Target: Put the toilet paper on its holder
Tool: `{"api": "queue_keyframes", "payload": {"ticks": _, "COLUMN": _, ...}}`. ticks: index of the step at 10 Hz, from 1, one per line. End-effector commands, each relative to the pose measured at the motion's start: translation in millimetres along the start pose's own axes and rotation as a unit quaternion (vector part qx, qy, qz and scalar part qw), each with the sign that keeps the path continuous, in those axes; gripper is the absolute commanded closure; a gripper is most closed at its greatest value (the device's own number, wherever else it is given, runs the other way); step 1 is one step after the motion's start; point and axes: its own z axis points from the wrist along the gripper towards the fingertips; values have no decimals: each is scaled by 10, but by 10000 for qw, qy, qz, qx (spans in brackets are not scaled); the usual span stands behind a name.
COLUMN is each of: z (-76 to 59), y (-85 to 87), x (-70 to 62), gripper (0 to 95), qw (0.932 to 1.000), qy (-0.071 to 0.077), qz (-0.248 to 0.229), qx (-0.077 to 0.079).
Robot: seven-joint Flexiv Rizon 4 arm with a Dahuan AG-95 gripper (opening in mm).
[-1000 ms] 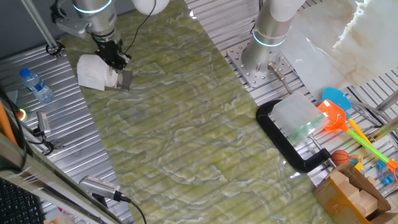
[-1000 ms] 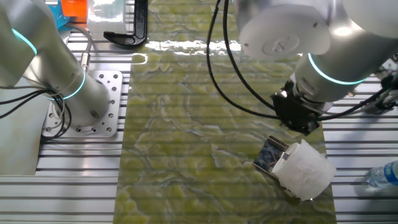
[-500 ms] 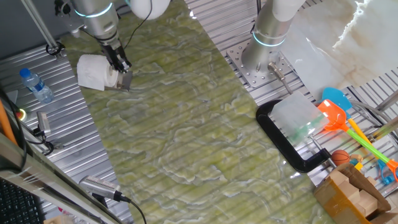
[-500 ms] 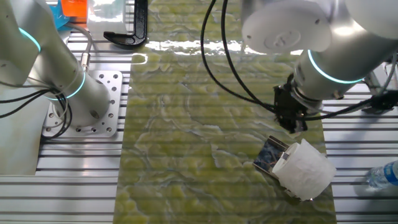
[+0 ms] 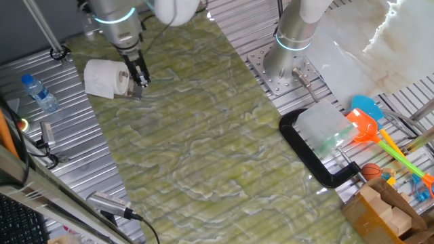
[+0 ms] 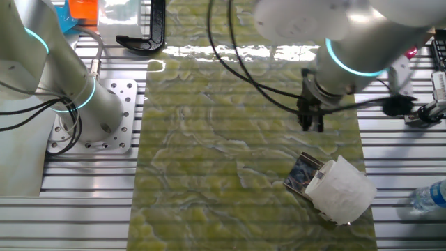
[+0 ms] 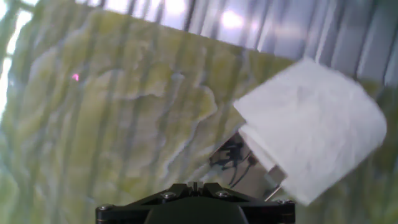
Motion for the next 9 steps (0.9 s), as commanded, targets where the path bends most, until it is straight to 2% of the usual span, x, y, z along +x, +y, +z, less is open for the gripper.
{"api": "queue_keyframes", "payload": {"ticks": 1, "z": -1, "y": 29, "x": 8, "gripper": 950, "qw": 9996, "qy": -115, "qz": 241, "qx": -22}}
{"api": "queue_keyframes", "payload": {"ticks": 3, "z": -1, "y": 29, "x": 8, "gripper": 950, "qw": 9986, "qy": -45, "qz": 513, "qx": -106}}
{"api": "queue_keyframes", "payload": {"ticks": 4, "z": 2, "y": 23, "x": 13, "gripper": 950, "qw": 9987, "qy": 49, "qz": 492, "qx": -96}}
{"api": "queue_keyframes", "payload": {"ticks": 7, "z": 4, "y": 22, "x": 13, "gripper": 950, "qw": 9992, "qy": -117, "qz": 388, "qx": -14}}
{"api": "queue_keyframes", "payload": {"ticks": 9, "z": 4, "y": 22, "x": 13, "gripper": 950, "qw": 9992, "qy": -138, "qz": 377, "qx": -15}}
